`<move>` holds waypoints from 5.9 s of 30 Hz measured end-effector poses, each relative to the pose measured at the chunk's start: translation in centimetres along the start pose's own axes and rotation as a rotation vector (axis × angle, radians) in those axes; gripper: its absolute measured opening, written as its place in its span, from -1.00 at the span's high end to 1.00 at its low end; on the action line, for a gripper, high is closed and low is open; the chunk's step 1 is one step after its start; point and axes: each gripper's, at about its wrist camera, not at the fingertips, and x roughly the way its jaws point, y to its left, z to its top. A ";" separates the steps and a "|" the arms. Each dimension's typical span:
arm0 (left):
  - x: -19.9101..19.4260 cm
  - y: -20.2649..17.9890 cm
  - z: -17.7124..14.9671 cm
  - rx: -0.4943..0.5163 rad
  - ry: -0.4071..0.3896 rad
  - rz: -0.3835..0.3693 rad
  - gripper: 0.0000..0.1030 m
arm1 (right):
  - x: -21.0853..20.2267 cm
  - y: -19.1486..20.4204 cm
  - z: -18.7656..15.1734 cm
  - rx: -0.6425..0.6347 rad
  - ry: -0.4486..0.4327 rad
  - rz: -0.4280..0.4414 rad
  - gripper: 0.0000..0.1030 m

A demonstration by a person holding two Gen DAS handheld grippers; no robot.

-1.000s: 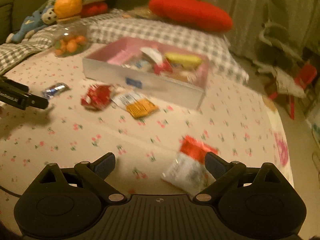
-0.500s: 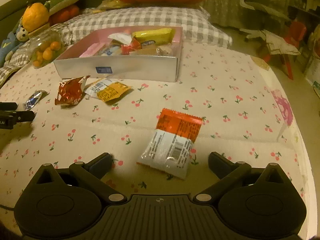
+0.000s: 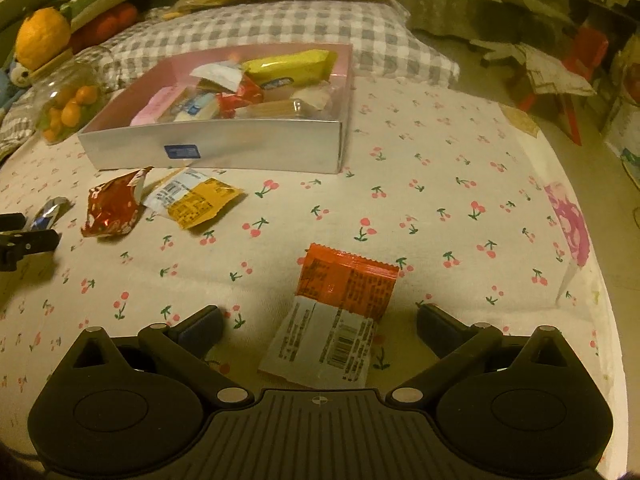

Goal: Organize snacks
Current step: 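Grasp the small chocolate packet with the left tool while the right tool grasps the orange-topped biscuit packet, then carry both packets into the box and open both tools, then withdraw both tools from the box toward the last two packets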

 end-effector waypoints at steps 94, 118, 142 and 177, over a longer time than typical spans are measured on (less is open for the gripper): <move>-2.1 -3.9 8.1 -0.068 -0.075 -0.149 0.57 | -4.9 4.0 10.3 0.068 -0.197 0.178 0.25; 3.7 -4.6 11.4 -0.077 -0.074 -0.070 0.57 | 0.9 4.4 14.9 0.127 -0.202 0.171 0.24; 4.4 -4.6 10.9 -0.057 -0.064 -0.040 0.31 | 3.5 3.8 15.1 0.170 -0.146 0.134 0.21; -3.6 -5.9 6.0 0.083 -0.070 -0.028 -0.84 | -4.7 3.7 9.4 0.070 -0.174 0.074 -0.80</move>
